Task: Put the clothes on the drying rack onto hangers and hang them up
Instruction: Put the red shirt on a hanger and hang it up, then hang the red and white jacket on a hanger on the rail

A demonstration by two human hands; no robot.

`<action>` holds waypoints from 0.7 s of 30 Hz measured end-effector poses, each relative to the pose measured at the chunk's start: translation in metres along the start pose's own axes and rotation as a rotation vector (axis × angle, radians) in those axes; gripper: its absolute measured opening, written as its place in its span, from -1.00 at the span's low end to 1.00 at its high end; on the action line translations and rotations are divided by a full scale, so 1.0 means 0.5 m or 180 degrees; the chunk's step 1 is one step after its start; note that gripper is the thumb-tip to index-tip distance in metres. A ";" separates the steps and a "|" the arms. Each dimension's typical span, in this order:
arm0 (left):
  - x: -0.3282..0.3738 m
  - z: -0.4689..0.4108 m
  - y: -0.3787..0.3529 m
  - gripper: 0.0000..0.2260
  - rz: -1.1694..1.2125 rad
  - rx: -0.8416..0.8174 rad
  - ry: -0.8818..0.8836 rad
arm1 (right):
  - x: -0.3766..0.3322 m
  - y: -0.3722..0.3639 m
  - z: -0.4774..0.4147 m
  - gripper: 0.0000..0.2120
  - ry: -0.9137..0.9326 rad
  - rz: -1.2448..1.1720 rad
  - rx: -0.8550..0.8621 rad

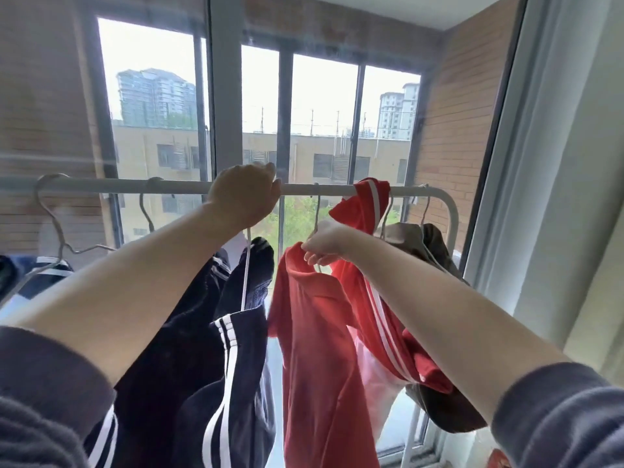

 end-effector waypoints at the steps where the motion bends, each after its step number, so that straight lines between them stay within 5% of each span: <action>1: 0.006 -0.001 -0.001 -0.63 -0.0119 0.0069 -0.0002 | -0.002 0.001 0.013 -0.73 0.0028 -0.0121 -0.0201; 4: 0.025 -0.004 -0.010 -0.56 -0.0374 0.0091 0.0106 | 0.014 0.047 0.050 -0.76 0.0055 -0.0203 -0.0400; 9: 0.107 -0.024 -0.029 -0.60 0.0105 -0.0052 0.0110 | 0.121 0.240 0.091 -0.78 -0.0372 0.0668 0.1295; 14: 0.223 -0.048 -0.076 -0.55 0.0441 -0.0732 -0.0350 | 0.178 0.177 0.091 -0.72 -0.0672 0.0737 0.0484; 21: 0.293 -0.087 -0.112 -0.73 0.0825 -0.0658 0.0069 | 0.203 0.178 0.055 -0.74 -0.0262 0.0411 0.0908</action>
Point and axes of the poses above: each hand's wrist, its own z-axis away from the middle knuckle, its own y-axis out of the back of the hand, x = y × z, the point moved 9 cm from there along -z, towards the middle knuckle, and after that the axes turned 14 degrees about y, right-handed, at the moved point
